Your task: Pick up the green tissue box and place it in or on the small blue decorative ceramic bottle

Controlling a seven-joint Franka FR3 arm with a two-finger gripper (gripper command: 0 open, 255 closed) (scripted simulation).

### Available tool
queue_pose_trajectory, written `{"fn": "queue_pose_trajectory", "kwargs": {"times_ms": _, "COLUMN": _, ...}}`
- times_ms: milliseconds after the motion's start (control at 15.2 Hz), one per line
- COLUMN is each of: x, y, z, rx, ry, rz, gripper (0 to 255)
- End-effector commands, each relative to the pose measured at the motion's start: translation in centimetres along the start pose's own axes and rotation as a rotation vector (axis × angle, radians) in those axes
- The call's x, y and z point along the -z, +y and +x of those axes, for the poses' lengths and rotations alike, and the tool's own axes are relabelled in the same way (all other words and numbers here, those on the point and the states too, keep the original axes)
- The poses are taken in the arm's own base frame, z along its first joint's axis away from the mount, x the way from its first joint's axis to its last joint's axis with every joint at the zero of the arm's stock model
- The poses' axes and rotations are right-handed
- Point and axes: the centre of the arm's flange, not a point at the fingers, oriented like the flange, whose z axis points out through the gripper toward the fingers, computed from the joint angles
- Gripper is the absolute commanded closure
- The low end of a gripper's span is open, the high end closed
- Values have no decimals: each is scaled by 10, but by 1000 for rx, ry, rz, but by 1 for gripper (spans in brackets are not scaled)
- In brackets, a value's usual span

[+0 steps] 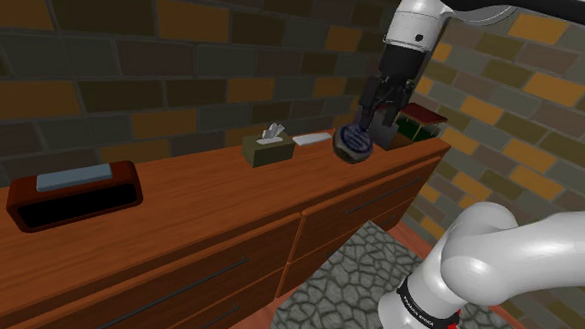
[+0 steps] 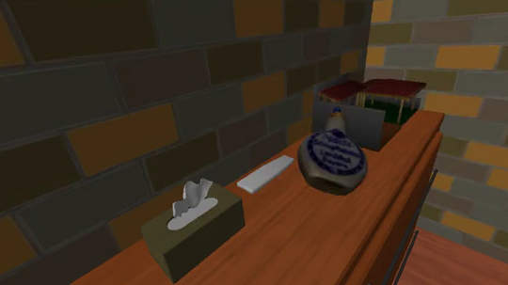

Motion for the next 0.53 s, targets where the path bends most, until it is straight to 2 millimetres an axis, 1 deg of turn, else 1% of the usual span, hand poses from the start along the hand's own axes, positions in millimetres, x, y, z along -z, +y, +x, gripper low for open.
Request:
{"fn": "queue_pose_trajectory", "kwargs": {"times_ms": 0, "x": 0, "y": 0, "z": 0, "rx": 0, "ry": 0, "rz": 0, "gripper": 0}}
{"fn": "queue_pose_trajectory", "kwargs": {"times_ms": 462, "x": -50, "y": -4, "z": 64, "rx": -120, "ry": 88, "rz": 51, "gripper": 0}}
